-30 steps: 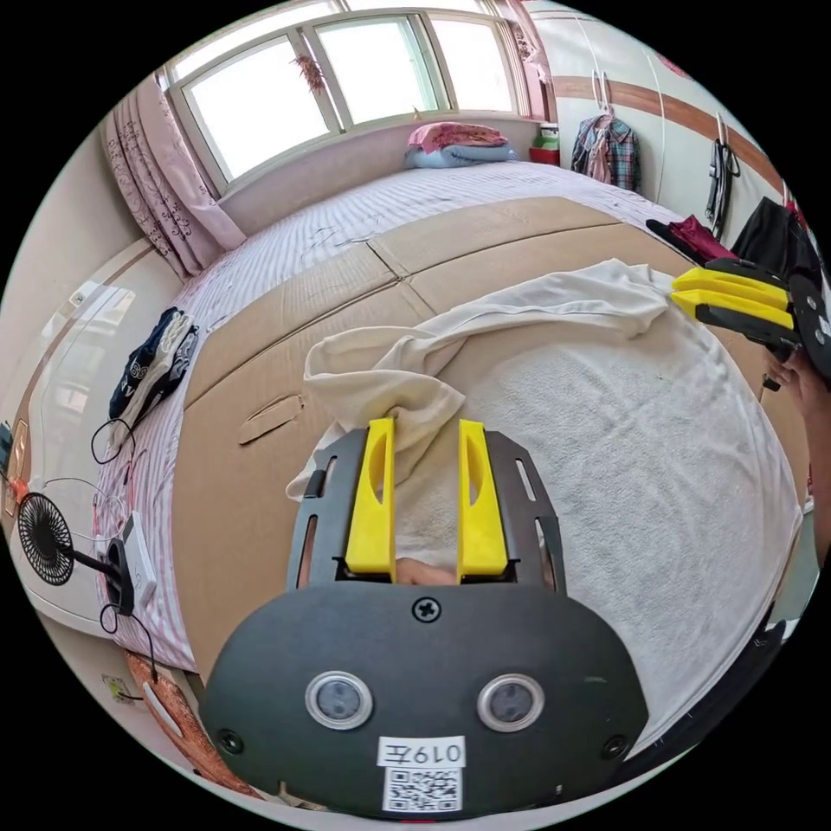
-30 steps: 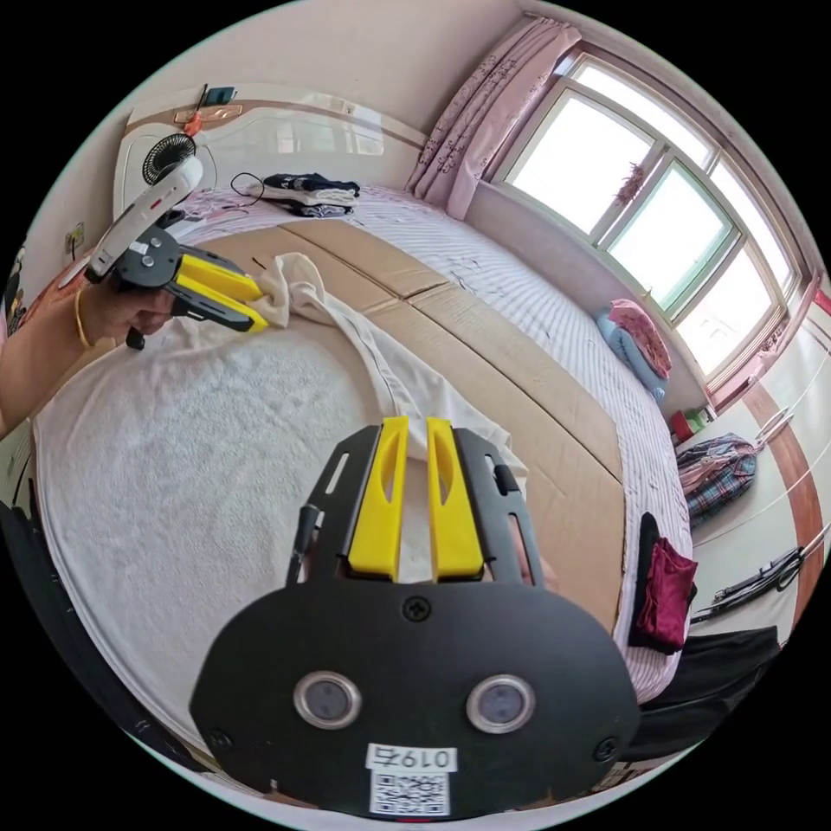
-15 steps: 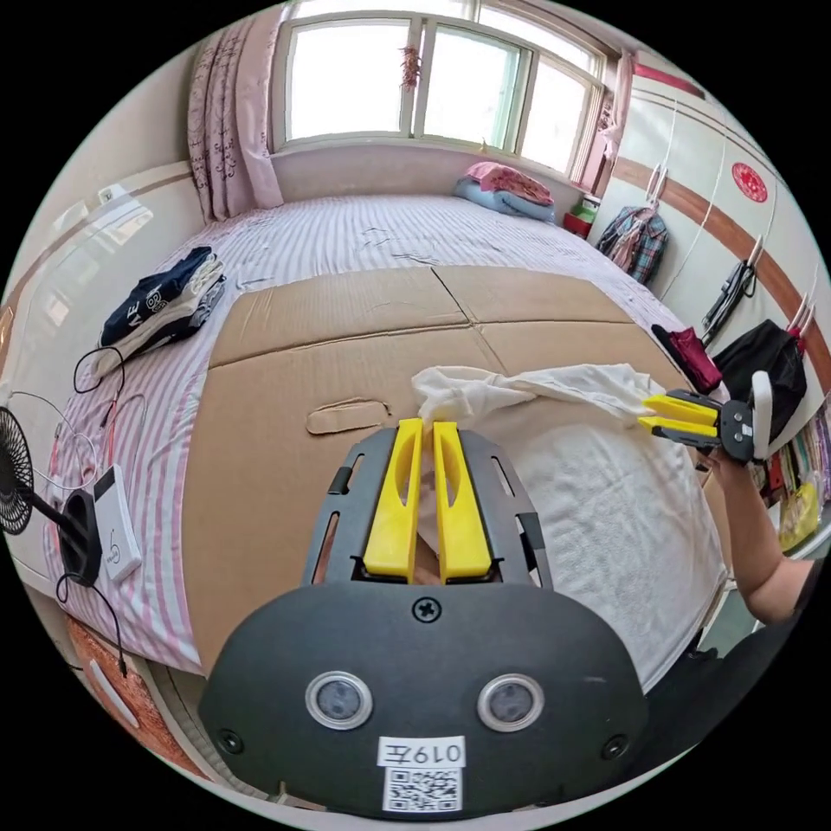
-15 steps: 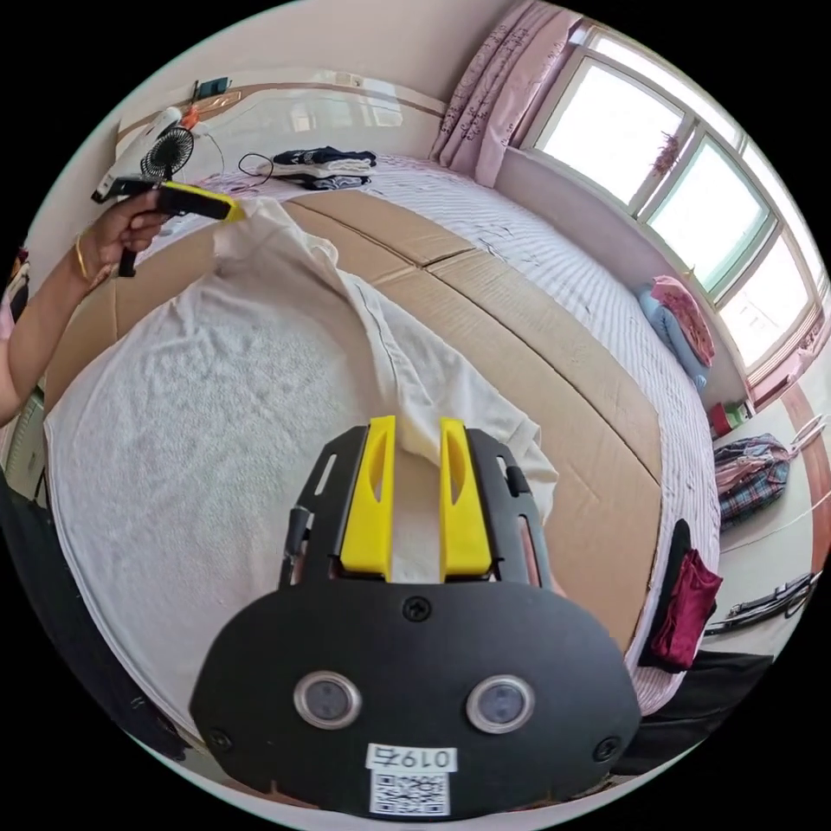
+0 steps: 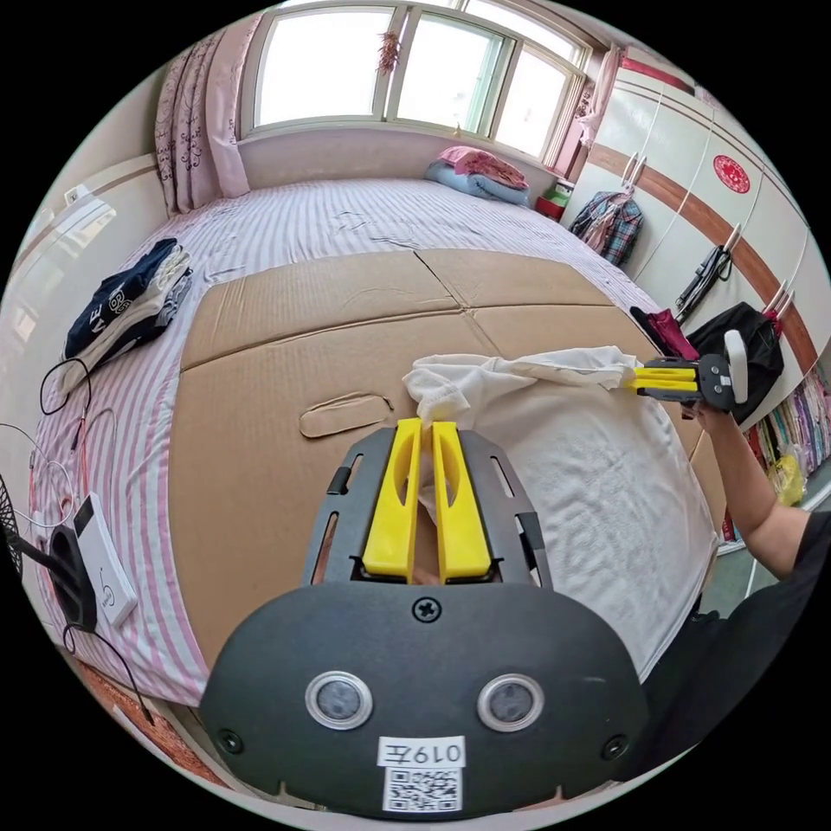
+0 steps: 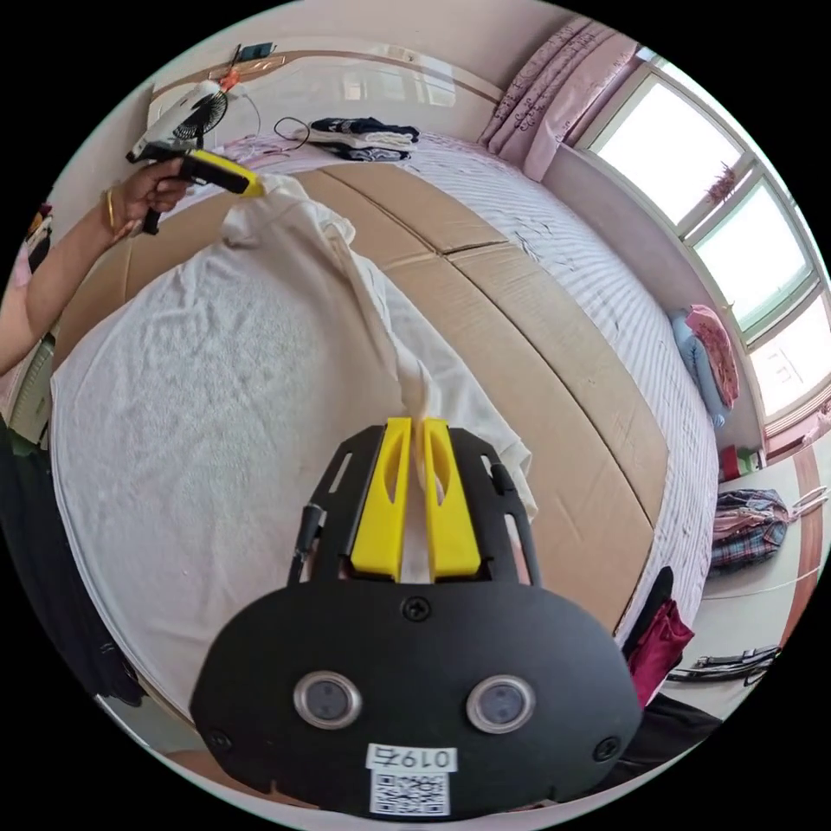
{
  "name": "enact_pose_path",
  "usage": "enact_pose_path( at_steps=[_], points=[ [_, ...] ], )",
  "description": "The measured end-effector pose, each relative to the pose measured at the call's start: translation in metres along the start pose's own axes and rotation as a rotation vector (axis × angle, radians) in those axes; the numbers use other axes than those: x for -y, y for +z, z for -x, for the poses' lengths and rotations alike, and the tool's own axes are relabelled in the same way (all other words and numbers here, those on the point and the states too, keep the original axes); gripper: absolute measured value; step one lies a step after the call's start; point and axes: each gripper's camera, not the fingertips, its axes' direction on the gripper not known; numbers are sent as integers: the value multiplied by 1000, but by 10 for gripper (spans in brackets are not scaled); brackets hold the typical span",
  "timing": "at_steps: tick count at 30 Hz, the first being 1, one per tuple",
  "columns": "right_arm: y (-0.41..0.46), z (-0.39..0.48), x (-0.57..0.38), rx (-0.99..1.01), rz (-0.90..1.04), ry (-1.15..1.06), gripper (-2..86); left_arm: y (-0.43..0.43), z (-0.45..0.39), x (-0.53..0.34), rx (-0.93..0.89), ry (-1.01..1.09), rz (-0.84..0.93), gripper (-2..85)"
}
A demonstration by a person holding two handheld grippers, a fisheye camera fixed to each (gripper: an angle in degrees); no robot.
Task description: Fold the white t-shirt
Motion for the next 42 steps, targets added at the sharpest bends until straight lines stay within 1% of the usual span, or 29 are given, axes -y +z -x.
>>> enact_pose_path(
  at_steps=[4,8,9,11,12,13,15,17,19,21,23,26,28,32,33,36,38,41,42],
  points=[
    [-21,-37,40,-24,-45,65,0,-5,4,17,3,84,19,9],
    [-21,-87,94,-71,-3,176,-2,-9,10,32,30,133,34,11],
    [-18,-101,106,-59,4,212,-2,-7,11,36,38,156,68,12],
    [-12,-120,122,-37,28,275,-2,-3,15,41,108,151,147,14],
    [-8,-129,131,-13,46,296,-2,0,19,44,178,129,181,16],
    [-6,-132,135,-5,51,305,-2,0,28,48,262,72,207,17],
    [2,-140,150,43,75,325,-2,-4,42,58,334,-25,207,21],
    [4,-140,162,50,97,317,-2,-16,49,73,243,-68,109,27],
    [2,-135,173,38,109,305,-2,-24,43,103,58,-22,-10,43],
    [-5,-129,187,20,112,296,-2,-16,33,131,19,34,-27,59],
    [-13,-124,197,7,126,286,-3,3,23,157,-4,109,4,68],
    [-30,-118,213,-10,130,260,-3,42,9,189,-6,225,105,72],
    [-41,-116,221,-13,134,246,-3,64,-2,204,25,333,160,67],
    [-69,-112,239,-16,120,227,-3,77,-18,213,61,477,183,40],
    [-76,-111,245,-18,118,223,-3,83,-22,215,97,512,217,31],
    [-92,-107,258,-25,120,213,-3,82,-16,224,109,494,245,17],
    [-105,-106,266,-26,109,210,-3,74,-5,230,84,462,253,12],
    [-134,-109,279,-2,59,220,-2,44,19,238,-2,371,154,9],
    [-145,-113,285,11,45,228,-2,30,33,242,-59,309,106,9]
  ],
)
